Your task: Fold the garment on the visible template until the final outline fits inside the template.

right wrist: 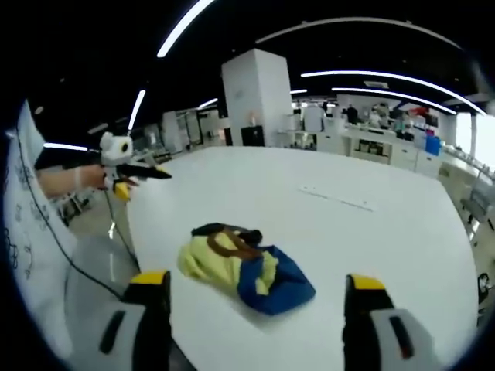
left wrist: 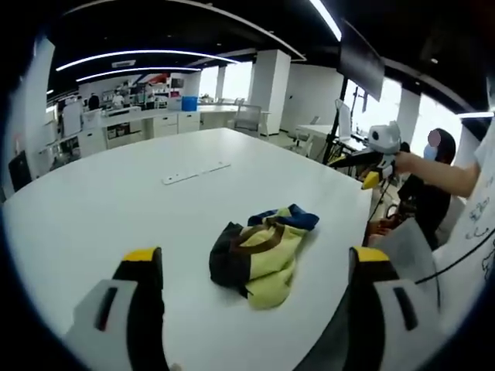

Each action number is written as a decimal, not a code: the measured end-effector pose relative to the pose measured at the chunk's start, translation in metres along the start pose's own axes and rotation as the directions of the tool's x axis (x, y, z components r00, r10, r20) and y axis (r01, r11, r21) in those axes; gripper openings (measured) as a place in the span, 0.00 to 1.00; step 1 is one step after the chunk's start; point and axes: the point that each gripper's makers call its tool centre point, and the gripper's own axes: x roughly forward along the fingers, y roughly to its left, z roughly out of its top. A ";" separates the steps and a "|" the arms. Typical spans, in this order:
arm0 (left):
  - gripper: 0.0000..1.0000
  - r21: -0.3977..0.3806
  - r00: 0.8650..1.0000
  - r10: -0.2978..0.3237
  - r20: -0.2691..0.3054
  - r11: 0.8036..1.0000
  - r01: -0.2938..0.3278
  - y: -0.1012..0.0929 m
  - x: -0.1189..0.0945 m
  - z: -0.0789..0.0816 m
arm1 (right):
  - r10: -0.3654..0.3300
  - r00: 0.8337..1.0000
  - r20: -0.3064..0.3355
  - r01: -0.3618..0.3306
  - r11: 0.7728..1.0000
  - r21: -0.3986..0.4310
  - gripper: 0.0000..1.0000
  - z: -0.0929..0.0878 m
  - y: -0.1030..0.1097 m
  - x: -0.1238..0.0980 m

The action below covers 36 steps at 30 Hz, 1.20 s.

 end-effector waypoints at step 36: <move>0.96 -0.005 1.000 -0.020 0.017 1.000 0.020 0.001 -0.008 -0.027 | -0.010 0.999 -0.050 0.011 1.000 0.019 0.89 -0.006 0.008 0.010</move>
